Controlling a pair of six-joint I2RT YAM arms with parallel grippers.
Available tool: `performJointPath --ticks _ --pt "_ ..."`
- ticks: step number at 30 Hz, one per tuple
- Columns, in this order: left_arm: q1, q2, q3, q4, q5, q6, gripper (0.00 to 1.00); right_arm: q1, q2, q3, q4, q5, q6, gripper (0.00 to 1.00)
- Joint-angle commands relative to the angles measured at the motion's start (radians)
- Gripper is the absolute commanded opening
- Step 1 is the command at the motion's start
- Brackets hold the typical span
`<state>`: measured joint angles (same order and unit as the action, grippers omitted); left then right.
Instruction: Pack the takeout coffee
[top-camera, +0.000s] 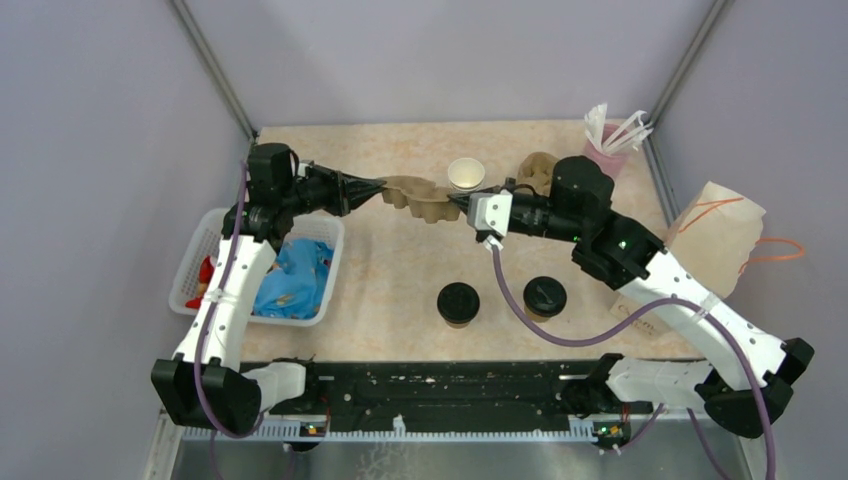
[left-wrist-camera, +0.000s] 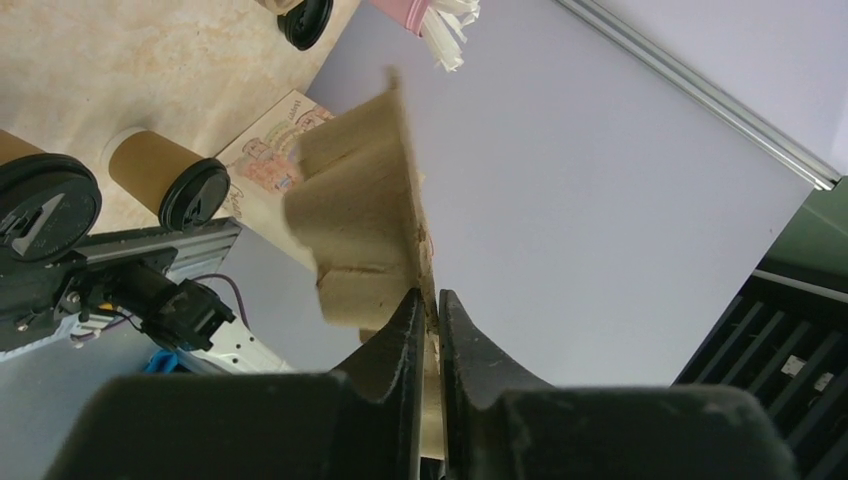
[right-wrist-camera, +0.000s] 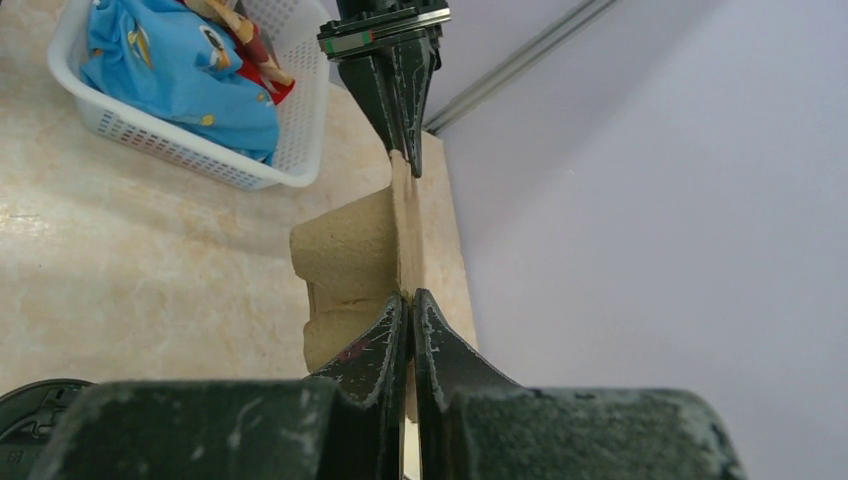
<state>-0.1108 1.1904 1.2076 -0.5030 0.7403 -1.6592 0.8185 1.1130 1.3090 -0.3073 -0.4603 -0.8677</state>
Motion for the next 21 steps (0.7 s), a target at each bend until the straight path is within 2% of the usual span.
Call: performJointPath --ticks 1,2,3,5,6,7,8,12,13,14,17,21 --pt "0.005 -0.014 0.005 0.013 0.0 0.018 0.08 0.017 -0.022 0.009 0.022 0.0 0.011 0.0" --pt "0.005 -0.016 0.005 0.016 -0.001 0.022 0.0 0.019 -0.024 0.01 0.02 0.016 0.021 0.0" --pt "0.005 -0.019 0.0 0.025 0.001 0.025 0.0 0.025 -0.029 0.007 0.018 0.04 0.038 0.08" --pt "0.005 -0.023 -0.013 0.051 0.004 0.032 0.0 0.029 -0.056 -0.013 0.016 0.088 0.07 0.18" --pt "0.005 -0.028 -0.021 0.072 0.004 0.035 0.0 0.029 -0.075 -0.03 0.016 0.12 0.093 0.26" --pt "0.005 -0.034 -0.031 0.1 0.006 0.036 0.0 0.03 -0.096 -0.051 0.012 0.155 0.122 0.4" --pt "0.005 -0.04 -0.043 0.138 0.007 0.04 0.0 0.03 -0.12 -0.065 0.002 0.191 0.151 0.48" --pt "0.007 -0.046 -0.046 0.203 0.01 0.123 0.0 0.03 -0.238 -0.117 -0.055 0.329 0.287 0.71" --pt "0.006 -0.047 -0.046 0.233 0.011 0.153 0.0 0.03 -0.268 -0.126 -0.075 0.37 0.33 0.93" --pt "0.006 -0.049 -0.044 0.258 0.01 0.165 0.0 0.03 -0.293 -0.131 -0.097 0.416 0.375 0.98" --pt "0.006 -0.037 -0.004 0.271 0.01 0.258 0.0 0.03 -0.313 -0.079 -0.208 0.68 0.632 0.99" --pt "0.008 0.012 0.157 0.155 0.014 0.442 0.0 0.03 -0.196 0.055 -0.44 1.047 0.973 0.99"
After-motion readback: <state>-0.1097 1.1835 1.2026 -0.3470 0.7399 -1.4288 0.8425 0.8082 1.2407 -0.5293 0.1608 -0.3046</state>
